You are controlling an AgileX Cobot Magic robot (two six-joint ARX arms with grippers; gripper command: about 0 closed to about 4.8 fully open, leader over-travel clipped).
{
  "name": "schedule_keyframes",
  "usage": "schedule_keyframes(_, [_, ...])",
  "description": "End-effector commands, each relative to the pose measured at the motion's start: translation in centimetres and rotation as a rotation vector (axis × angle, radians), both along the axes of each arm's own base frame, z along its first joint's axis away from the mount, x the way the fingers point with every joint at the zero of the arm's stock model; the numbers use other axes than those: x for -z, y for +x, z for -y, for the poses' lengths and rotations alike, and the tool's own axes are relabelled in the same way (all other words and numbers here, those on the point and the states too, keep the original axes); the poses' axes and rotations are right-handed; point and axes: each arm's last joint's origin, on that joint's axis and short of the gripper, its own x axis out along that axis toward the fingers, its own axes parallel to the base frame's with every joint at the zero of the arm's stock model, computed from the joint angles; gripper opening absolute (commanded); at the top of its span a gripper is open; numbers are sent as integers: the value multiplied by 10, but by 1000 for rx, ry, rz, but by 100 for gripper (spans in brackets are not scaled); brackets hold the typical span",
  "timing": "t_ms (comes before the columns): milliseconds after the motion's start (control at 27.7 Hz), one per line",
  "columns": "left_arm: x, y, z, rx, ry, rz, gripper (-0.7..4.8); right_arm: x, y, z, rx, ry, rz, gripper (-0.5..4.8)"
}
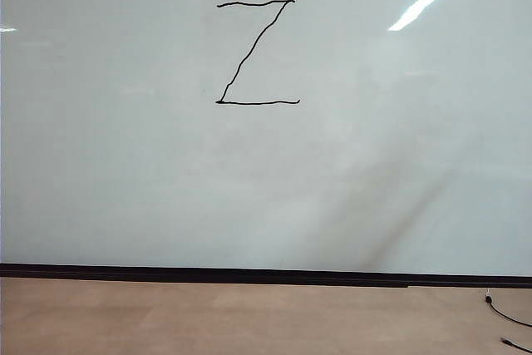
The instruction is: Pick up the pen on the shelf to the right of the whiteboard and write the letter Z.
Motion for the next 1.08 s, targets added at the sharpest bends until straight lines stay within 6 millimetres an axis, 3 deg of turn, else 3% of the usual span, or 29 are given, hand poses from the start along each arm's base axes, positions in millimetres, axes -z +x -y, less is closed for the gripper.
schedule_keyframes(36, [-1,0,0,1,4,8,-5,-1,0,6,32,6,5,-7])
schedule_keyframes(325, [-1,0,0,1,4,7,-5,-2,-1,13,69,5,7,-7])
schedule_keyframes(1083, [-1,0,0,1,4,7,-5,1,-1,9,-44,22,-22,-7])
